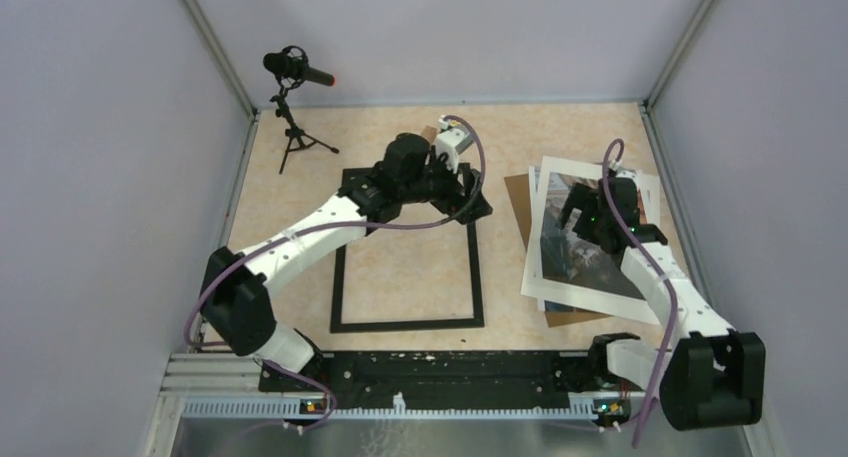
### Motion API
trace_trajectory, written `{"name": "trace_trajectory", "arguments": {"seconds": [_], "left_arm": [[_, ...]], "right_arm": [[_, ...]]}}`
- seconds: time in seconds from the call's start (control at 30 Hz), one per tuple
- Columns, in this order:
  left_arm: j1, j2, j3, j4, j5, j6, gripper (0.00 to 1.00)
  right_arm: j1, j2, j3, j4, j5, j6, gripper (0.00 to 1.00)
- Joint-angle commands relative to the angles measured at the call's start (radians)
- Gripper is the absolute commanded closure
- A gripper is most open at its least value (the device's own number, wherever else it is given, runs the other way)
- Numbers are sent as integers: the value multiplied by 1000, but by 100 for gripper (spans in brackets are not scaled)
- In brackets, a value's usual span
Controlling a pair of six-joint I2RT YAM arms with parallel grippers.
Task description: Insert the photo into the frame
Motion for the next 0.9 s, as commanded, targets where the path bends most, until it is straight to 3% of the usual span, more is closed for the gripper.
{"name": "trace_trajectory", "arguments": {"seconds": [0.0, 0.43, 0.63, 0.87], "left_arm": [[-50, 85, 81, -91, 100, -40, 1], [-101, 186, 130, -170, 107, -62, 1], [-107, 191, 128, -166, 105, -66, 2], [-113, 198, 84, -114, 92, -77, 2]], "right_arm": [[-149, 98, 22, 52, -151, -12, 1], [-570, 319, 89, -46, -56, 102, 1], [-602, 298, 56, -20, 60, 137, 1], [-675, 328, 27, 35, 68, 145, 1]]}}
